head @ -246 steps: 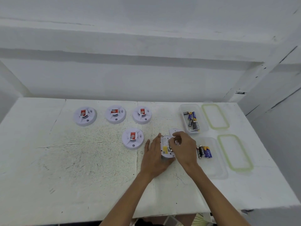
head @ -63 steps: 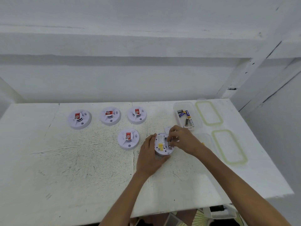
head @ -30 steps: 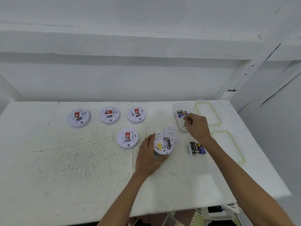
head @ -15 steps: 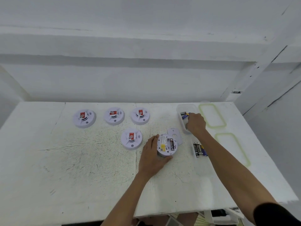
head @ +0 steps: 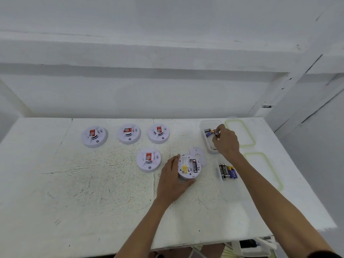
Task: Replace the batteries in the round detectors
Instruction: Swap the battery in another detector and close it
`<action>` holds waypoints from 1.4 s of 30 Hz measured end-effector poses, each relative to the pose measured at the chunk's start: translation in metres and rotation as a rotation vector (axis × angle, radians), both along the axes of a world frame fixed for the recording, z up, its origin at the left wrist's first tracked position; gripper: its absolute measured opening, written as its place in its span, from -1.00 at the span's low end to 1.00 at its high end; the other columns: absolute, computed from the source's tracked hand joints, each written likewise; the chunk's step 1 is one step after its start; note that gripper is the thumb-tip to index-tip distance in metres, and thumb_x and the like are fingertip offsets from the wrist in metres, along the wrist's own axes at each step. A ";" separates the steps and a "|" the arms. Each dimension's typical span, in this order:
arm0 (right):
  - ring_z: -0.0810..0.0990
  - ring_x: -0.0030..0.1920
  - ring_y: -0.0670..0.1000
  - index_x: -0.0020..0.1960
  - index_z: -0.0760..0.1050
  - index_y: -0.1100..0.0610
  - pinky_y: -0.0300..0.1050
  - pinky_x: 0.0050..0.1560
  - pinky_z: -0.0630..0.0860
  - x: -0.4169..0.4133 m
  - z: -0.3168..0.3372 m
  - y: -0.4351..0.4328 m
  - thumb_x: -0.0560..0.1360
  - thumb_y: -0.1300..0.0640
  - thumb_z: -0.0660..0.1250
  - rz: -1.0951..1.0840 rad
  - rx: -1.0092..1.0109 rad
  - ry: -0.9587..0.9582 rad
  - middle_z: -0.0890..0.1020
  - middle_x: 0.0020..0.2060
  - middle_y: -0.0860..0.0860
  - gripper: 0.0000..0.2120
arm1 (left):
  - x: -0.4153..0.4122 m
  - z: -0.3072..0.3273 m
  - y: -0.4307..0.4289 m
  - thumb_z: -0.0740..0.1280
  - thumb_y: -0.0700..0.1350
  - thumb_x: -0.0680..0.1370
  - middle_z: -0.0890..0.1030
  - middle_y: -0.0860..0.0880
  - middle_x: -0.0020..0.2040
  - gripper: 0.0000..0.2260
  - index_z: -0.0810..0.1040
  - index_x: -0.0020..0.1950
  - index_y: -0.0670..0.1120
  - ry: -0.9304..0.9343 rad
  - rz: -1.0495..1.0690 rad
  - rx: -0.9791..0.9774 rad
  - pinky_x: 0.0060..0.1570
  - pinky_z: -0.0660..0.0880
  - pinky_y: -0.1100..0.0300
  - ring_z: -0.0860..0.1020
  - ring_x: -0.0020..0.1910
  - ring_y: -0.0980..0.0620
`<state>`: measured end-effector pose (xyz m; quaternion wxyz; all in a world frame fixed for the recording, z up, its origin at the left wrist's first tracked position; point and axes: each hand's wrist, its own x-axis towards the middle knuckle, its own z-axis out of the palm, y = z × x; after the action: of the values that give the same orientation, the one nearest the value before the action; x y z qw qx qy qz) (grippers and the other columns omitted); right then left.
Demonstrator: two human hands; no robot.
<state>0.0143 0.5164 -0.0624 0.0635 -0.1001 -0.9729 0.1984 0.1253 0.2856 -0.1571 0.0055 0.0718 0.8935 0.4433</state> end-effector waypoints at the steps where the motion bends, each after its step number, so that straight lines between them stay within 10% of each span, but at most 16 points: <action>1: 0.56 -0.16 0.18 0.07 0.44 0.19 0.04 -0.26 0.53 0.005 0.002 -0.001 0.53 0.18 0.32 0.009 -0.023 0.048 0.63 -0.19 0.12 -0.85 | 0.000 -0.001 0.000 0.52 0.32 0.39 0.32 -0.02 0.56 -0.02 0.19 0.65 -0.05 -0.002 -0.001 0.003 0.51 0.34 0.02 0.32 0.53 -0.01; 10: 0.62 -0.23 -0.15 -0.05 0.66 0.02 -0.21 -0.12 0.55 0.064 0.016 -0.041 0.54 0.04 0.42 0.276 -0.266 0.172 0.69 -0.26 -0.15 -0.92 | 0.000 0.000 0.000 0.53 0.31 0.39 0.34 -0.02 0.53 -0.04 0.22 0.63 -0.07 0.012 -0.002 0.002 0.43 0.32 0.17 0.35 0.49 0.00; 24: 0.50 0.03 0.00 0.35 0.51 0.12 -0.12 0.03 0.50 0.109 -0.021 -0.056 0.61 0.01 0.25 0.555 0.001 -0.029 0.59 0.04 0.01 -0.64 | 0.002 -0.002 0.002 0.43 0.36 0.42 0.40 -0.11 0.51 -0.07 0.27 0.62 -0.14 0.065 0.013 0.015 0.44 0.40 0.05 0.40 0.48 -0.06; 33: 0.51 0.26 0.06 0.54 0.28 0.12 -0.08 0.23 0.52 0.096 -0.024 -0.053 0.49 -0.11 0.46 0.268 -0.309 -0.274 0.43 0.33 0.07 -0.27 | 0.001 -0.003 0.001 0.51 0.32 0.41 0.37 -0.03 0.52 -0.07 0.24 0.63 -0.06 0.032 0.016 0.055 0.44 0.44 0.02 0.38 0.49 0.01; 37: 0.63 0.01 -0.07 0.36 0.49 0.15 -0.46 -0.09 0.49 0.092 -0.021 -0.052 0.43 -0.06 0.53 0.226 -0.448 -0.324 0.65 0.17 0.04 -0.42 | 0.000 -0.002 0.000 0.51 0.31 0.40 0.39 -0.02 0.48 -0.07 0.26 0.61 -0.08 0.018 0.011 0.084 0.41 0.47 -0.01 0.41 0.45 0.01; 42: 0.63 -0.09 -0.12 0.14 0.53 0.09 -0.45 -0.29 0.48 0.090 -0.018 -0.056 0.31 0.03 0.64 0.111 -0.617 -0.302 0.67 -0.05 -0.07 -0.51 | 0.000 0.000 0.001 0.58 0.20 0.41 0.40 -0.04 0.46 -0.11 0.27 0.60 -0.11 0.039 0.015 0.097 0.37 0.51 0.00 0.43 0.43 0.00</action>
<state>0.1042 0.4601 -0.0807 -0.1253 -0.0899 -0.8694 0.4695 0.1254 0.2864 -0.1566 -0.0185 0.0739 0.8715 0.4845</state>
